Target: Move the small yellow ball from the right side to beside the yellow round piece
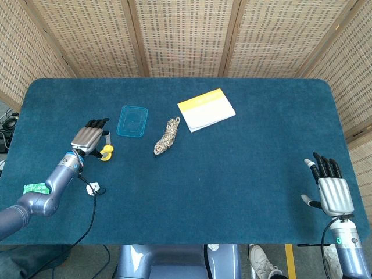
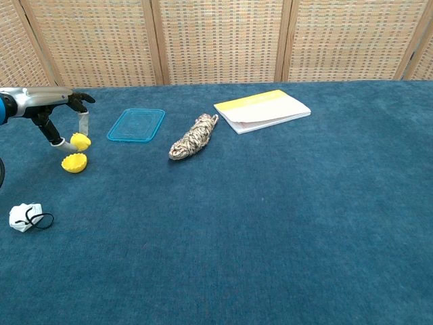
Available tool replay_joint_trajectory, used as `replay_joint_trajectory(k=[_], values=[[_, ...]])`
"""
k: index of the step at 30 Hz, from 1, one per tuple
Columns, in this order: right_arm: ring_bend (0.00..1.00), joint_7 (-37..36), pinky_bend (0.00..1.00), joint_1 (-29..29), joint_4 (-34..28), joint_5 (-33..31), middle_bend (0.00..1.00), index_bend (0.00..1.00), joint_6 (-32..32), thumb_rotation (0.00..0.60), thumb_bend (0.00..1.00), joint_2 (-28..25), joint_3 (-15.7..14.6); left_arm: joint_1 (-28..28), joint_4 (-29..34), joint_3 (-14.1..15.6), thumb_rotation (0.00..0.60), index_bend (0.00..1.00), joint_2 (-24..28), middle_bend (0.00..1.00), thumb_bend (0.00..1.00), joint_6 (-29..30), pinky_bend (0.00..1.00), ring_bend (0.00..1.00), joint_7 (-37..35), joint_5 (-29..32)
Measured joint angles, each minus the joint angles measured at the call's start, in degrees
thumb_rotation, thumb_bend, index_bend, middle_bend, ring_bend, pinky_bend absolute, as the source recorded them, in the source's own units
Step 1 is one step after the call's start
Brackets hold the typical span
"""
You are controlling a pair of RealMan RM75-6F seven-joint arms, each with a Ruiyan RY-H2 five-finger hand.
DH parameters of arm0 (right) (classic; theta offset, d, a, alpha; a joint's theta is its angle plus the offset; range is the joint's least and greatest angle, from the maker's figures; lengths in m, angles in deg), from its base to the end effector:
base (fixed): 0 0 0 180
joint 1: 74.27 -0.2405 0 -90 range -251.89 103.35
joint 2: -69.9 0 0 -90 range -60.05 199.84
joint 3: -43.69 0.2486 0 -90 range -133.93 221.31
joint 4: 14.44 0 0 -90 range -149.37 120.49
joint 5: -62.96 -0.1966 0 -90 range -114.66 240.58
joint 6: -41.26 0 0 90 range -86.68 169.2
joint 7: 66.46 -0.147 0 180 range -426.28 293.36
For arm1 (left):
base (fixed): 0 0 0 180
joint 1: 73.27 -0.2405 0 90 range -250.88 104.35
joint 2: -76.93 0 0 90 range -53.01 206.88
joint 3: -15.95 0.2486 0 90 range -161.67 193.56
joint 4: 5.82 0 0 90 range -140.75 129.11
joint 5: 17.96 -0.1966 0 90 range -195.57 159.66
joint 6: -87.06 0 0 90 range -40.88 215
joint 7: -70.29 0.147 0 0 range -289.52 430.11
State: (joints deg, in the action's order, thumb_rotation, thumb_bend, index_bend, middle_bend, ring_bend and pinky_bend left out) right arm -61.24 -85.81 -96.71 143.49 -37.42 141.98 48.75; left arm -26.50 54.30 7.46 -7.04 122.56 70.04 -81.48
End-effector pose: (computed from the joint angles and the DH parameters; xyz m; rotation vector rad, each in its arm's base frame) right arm -0.3121 -0.2281 0.1368 1.4305 -0.8364 0.8099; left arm -0.2340 0.4142 0.0468 -1.7755 -1.0643 -0.6408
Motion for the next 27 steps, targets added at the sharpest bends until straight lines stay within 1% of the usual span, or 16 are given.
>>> replay_joint_trajectory(k=[4,7,12,20,25,27], values=[[0.0,0.0,0.0,0.1,0.0,0.0,0.0,0.13,-0.1,0.6,0.0,0.0,0.1,-0.1,-3.9,0.5,0.6,0.55,-1.4,0.0,0.31,-1.8,0.0,0.0,-1.5,-0.1],[0.0,-0.1,0.0,0.2,0.1,-0.1,0.0,0.13,0.0,0.6,0.0,0.0,0.2,-0.1,-5.6,0.7,0.6,0.55,-2.1,0.0,0.31,-2.9,0.0,0.0,-2.7,-0.3],[0.0,-0.2,0.0,0.2,0.1,0.0,0.0,0.13,0.0,0.6,0.0,0.0,0.2,-0.3,-6.0,0.6,0.6,0.55,-2.3,0.0,0.31,-3.0,0.0,0.0,-4.2,-1.3],[0.0,-0.4,0.0,0.3,0.1,0.0,0.0,0.13,0.2,0.6,0.0,-0.1,0.4,-0.7,-5.5,1.1,0.6,0.55,-2.1,0.0,0.31,-2.0,0.0,0.0,-7.0,-4.9],[0.0,-0.4,0.0,0.3,0.1,0.0,0.0,0.13,0.2,0.6,0.0,-0.2,0.4,-0.9,-5.7,1.5,0.6,0.54,-2.3,0.0,0.31,-2.4,0.0,0.0,-7.4,-5.5],[0.0,-0.5,0.0,0.3,0.0,0.0,0.0,0.13,0.2,0.6,0.0,-0.2,0.4,-0.9,-5.8,1.6,0.6,0.52,-2.4,0.0,0.31,-2.5,0.0,0.0,-7.6,-5.6]])
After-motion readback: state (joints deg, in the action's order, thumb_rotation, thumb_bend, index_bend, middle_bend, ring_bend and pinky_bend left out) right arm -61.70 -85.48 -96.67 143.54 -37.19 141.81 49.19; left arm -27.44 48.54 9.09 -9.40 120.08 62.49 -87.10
